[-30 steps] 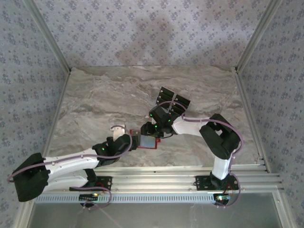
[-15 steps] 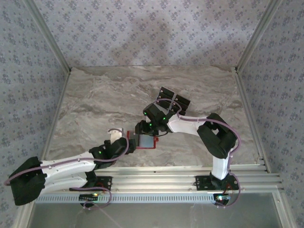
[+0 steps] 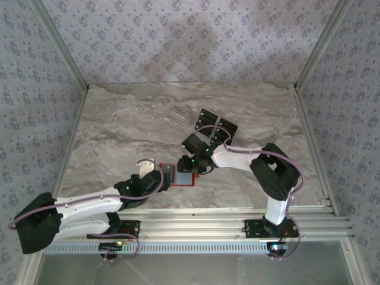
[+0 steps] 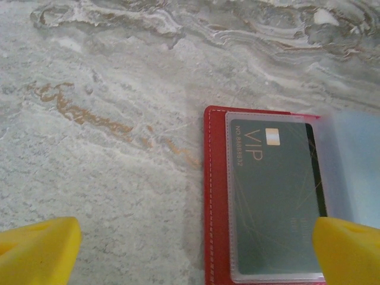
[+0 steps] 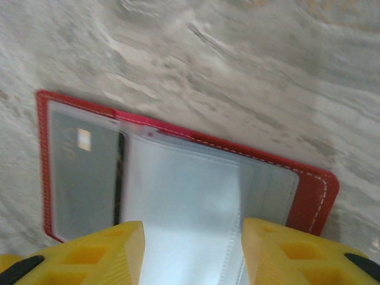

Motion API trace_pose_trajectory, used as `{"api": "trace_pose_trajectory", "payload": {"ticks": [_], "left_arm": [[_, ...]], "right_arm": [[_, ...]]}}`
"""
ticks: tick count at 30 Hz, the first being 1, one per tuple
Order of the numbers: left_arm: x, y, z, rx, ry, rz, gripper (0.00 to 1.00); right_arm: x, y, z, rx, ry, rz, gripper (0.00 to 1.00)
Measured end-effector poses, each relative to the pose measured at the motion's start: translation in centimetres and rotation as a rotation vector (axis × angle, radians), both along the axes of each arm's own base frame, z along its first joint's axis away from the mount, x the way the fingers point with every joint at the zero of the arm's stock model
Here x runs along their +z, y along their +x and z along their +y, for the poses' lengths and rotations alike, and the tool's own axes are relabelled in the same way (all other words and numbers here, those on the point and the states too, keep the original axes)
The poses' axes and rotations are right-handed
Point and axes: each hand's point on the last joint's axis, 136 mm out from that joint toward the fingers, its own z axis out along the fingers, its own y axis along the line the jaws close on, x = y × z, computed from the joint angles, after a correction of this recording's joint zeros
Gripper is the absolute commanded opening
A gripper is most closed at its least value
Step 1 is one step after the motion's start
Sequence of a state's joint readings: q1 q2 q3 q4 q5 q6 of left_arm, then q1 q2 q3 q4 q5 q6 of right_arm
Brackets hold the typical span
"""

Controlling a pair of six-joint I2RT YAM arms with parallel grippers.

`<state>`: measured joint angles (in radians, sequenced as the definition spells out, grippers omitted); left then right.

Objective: Put the credit cards into the card holder

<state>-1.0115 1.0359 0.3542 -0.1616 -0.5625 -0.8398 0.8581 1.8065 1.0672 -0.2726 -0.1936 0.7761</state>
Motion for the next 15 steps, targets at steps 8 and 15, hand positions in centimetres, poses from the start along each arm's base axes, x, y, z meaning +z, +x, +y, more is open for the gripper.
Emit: {"api": "trace_pose_trajectory", "payload": {"ticks": [8, 15], "left_arm": [[0.7, 0.4, -1.0, -0.01, -0.012, 0.002, 1.0], [0.6, 0.4, -1.9, -0.039, -0.013, 0.024, 1.0]], "right_arm": [[-0.2, 0.1, -1.9, 0.005, -0.008, -0.018, 0.49], [-0.1, 1.9, -5.4, -0.035, -0.045, -0.021, 0.49]]}}
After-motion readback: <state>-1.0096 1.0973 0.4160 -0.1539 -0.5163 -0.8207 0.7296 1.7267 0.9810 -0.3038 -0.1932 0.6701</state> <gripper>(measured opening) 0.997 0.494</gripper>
